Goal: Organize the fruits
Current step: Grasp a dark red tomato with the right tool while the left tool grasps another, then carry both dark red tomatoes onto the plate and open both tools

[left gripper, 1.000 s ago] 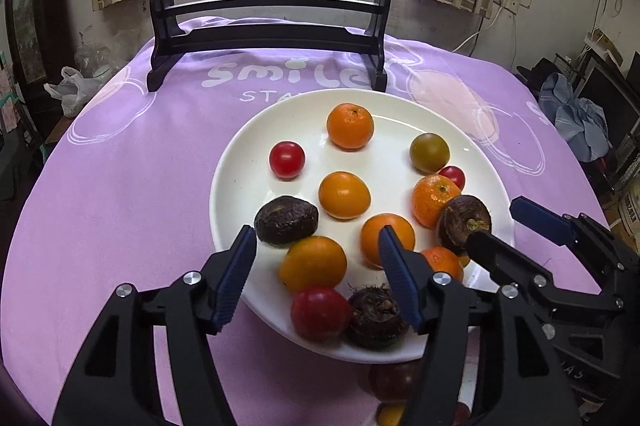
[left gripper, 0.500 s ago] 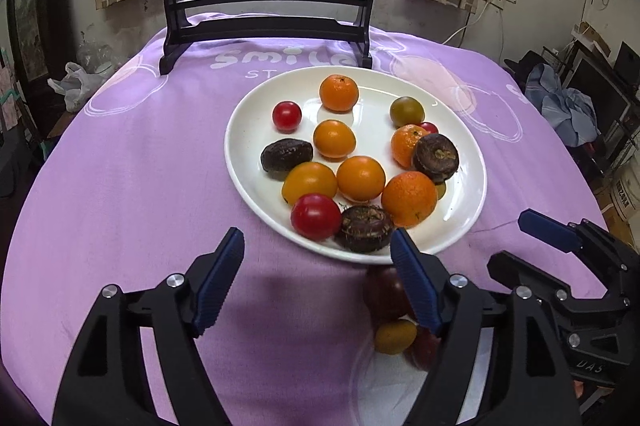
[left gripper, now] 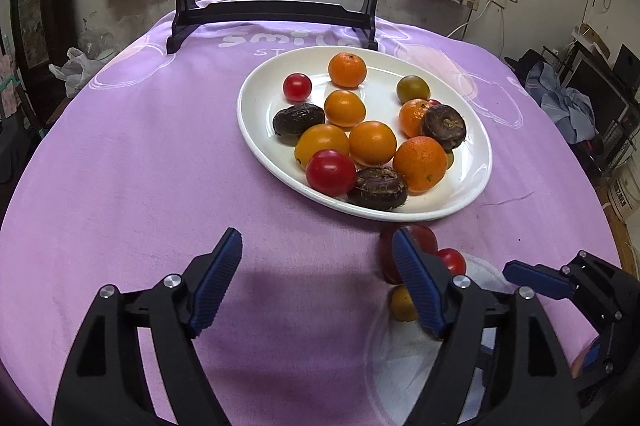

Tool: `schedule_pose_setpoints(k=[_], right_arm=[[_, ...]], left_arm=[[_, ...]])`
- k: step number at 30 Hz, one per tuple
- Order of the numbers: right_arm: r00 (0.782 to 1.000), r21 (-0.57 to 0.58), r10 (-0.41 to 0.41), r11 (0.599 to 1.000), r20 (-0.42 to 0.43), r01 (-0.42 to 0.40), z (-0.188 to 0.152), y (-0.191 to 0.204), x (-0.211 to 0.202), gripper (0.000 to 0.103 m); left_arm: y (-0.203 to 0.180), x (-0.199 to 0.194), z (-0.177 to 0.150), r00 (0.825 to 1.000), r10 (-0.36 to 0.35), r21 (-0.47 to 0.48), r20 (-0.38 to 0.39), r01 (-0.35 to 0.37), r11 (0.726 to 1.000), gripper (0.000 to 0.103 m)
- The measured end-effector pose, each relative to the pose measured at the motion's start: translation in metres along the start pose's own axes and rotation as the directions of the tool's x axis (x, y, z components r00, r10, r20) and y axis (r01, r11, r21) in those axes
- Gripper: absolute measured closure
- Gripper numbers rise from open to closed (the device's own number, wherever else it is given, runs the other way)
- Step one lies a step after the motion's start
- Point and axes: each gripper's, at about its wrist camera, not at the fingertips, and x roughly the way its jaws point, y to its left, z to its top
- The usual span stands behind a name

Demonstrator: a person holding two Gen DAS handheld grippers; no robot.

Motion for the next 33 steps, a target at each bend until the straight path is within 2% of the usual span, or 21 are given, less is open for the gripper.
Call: schedule_pose_setpoints(k=[3, 5, 7, 15, 22, 33], right_arm=[[0.999, 0.011, 0.011, 1.000, -0.037, -0.010, -0.004, 0.000, 0.010, 0.055], [0.999, 0.006, 0.006, 1.000, -0.051, -0.005, -0.006, 0.003, 0.016, 0.056], [0.999, 0.002, -0.004, 1.000, -0.054, 0.004, -0.007, 0.006, 0.020, 0.063], [1.000, -0.008, -0.024, 1.000, -0.010, 0.024, -0.004, -0.004, -0.001, 0.064], [0.997, 0.102, -0.080, 0.992, -0.006, 0.080, -0.002, -0.044, -0.009, 0.064], [0.996, 0.129, -0.094, 0.987, -0.010, 0.094, 0.001, -0.054, -0.005, 0.064]], left_arm=[[0.000, 0.001, -0.001, 1.000, -0.011, -0.001, -0.009, 0.011, 1.000, 0.027], [0.000, 0.002, -0.001, 1.000, -0.018, -0.006, -0.014, 0.018, 1.000, 0.027], [-0.001, 0.003, -0.002, 1.000, -0.022, -0.005, -0.020, 0.022, 1.000, 0.027], [-0.010, 0.000, -0.006, 0.999, -0.045, 0.056, -0.029, 0.046, 0.997, 0.027], [-0.034, -0.001, -0.019, 0.998, -0.047, 0.176, -0.047, 0.054, 0.983, 0.027], [-0.050, 0.005, -0.031, 0.994, -0.070, 0.227, -0.080, 0.087, 0.970, 0.027]])
